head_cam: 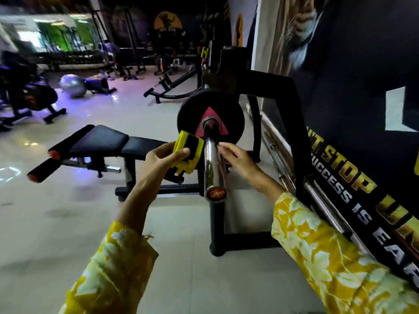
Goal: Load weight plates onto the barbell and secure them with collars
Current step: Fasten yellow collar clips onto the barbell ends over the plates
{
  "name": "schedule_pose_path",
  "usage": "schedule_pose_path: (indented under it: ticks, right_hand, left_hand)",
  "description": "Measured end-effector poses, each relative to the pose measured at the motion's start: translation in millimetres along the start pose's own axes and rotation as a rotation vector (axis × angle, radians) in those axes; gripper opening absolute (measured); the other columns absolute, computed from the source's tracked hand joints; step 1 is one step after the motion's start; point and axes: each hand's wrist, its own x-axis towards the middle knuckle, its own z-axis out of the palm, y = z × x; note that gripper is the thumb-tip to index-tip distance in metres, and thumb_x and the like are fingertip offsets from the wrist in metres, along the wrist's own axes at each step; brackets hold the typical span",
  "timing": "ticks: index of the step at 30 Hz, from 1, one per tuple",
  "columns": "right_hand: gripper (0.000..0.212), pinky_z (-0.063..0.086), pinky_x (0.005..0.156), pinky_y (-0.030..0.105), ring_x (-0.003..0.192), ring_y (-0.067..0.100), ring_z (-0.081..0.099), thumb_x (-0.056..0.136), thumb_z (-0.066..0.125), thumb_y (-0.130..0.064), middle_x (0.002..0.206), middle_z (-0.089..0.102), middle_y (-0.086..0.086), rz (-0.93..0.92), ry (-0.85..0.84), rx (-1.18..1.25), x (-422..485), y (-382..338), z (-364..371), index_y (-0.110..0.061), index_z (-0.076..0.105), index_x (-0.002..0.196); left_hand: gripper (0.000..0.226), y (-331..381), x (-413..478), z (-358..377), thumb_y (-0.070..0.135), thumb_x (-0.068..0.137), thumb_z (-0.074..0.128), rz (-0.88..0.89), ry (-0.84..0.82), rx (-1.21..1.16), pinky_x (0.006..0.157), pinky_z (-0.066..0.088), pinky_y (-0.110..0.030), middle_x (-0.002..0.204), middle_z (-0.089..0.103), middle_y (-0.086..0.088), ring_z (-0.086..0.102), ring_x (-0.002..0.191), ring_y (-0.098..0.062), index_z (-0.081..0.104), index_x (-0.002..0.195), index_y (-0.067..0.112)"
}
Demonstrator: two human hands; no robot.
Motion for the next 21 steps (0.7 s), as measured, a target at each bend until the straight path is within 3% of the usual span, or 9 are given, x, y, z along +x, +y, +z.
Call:
schedule_pose_path:
  ticks: [4,6,9,11,13,16,18,19,21]
  right_hand:
    - [0.038,0.044,0.099,0.041,0.111,0.024,0.055,0.097,0.041,-0.033,0.121,0.056,0.006,0.151,-0.050,0.235,-53.6,-20.7,1.8,-0.015,0.047,0.129]
    - [0.038,0.046,0.096,0.040,0.103,0.024,0.059,0.096,0.040,-0.037,0.110,0.059,0.004,0.147,-0.045,0.265,-75.2,-30.2,0.3,-0.014,0.053,0.123]
    - [0.039,0.054,0.081,0.033,0.090,0.018,0.062,0.093,0.045,-0.041,0.096,0.063,0.001,0.113,-0.027,0.252,-100.7,-40.0,-1.9,-0.011,0.063,0.110]
    - [0.031,0.055,0.071,0.025,0.082,0.015,0.063,0.090,0.051,-0.039,0.086,0.065,0.002,0.058,-0.034,0.197,-113.2,-44.0,-2.2,-0.012,0.066,0.095]
    - [0.023,0.057,0.071,0.028,0.084,0.019,0.065,0.084,0.062,-0.031,0.088,0.068,0.009,-0.010,-0.033,0.106,-120.7,-45.2,-1.9,-0.010,0.067,0.094]
    - [0.023,0.057,0.077,0.032,0.086,0.023,0.068,0.079,0.070,-0.020,0.094,0.070,0.014,-0.043,0.009,0.127,-128.0,-40.1,1.0,-0.010,0.068,0.099]
    - [0.019,0.059,0.072,0.025,0.082,0.017,0.068,0.080,0.069,-0.018,0.088,0.071,0.007,-0.044,0.052,0.215,-132.7,-33.1,5.4,-0.015,0.068,0.099]
    - [0.019,0.058,0.068,0.022,0.080,0.013,0.068,0.081,0.068,-0.017,0.087,0.070,0.004,-0.031,0.070,0.269,-134.6,-29.1,8.5,-0.017,0.067,0.099]
    - [0.022,0.056,0.067,0.019,0.080,0.009,0.068,0.081,0.067,-0.017,0.092,0.070,0.007,0.004,0.104,0.350,-137.1,-20.0,13.3,-0.015,0.066,0.103]
  left_hand:
    - [0.061,4.0,-51.1,19.4,0.046,0.060,0.078,0.010,0.014,0.053,0.054,0.054,-0.025,0.102,0.072,-0.003,0.070,0.085,-0.019,0.063,0.115,0.024]
    - [0.068,6.2,-69.2,31.6,0.040,0.057,0.083,0.025,0.070,0.117,0.055,0.055,-0.025,0.105,0.068,-0.001,0.068,0.088,-0.014,0.057,0.118,0.022]
    - [0.088,6.9,-88.6,48.2,0.021,0.056,0.089,0.142,0.112,0.257,0.077,0.053,-0.017,0.110,0.058,0.016,0.060,0.100,0.003,0.043,0.131,0.022]
    - [0.096,7.2,-98.5,57.1,0.027,0.060,0.087,0.245,0.089,0.481,0.080,0.052,-0.023,0.119,0.057,0.008,0.058,0.105,-0.002,0.034,0.139,0.018]
    - [0.097,7.7,-103.8,63.7,0.036,0.061,0.084,0.404,0.133,0.760,0.079,0.049,-0.027,0.127,0.057,-0.003,0.057,0.109,-0.012,0.034,0.140,0.015]
    - [0.098,1.8,-105.5,68.9,0.040,0.062,0.083,0.525,0.201,0.928,0.104,0.038,-0.044,0.141,0.046,-0.007,0.043,0.129,-0.023,0.033,0.142,0.012]
    - [0.107,-10.2,-110.0,70.6,0.044,0.060,0.083,0.476,0.291,0.907,0.115,0.016,-0.046,0.151,0.029,-0.007,0.022,0.141,-0.022,0.023,0.144,0.017]
    - [0.112,-18.7,-114.1,71.9,0.044,0.058,0.084,0.414,0.345,0.809,0.115,0.012,-0.043,0.153,0.023,-0.008,0.017,0.142,-0.023,0.018,0.145,0.017]
    - [0.117,-34.1,-127.8,79.5,0.043,0.057,0.082,0.225,0.391,0.408,0.113,0.021,-0.038,0.154,0.018,-0.009,0.023,0.140,-0.022,0.012,0.147,0.018]
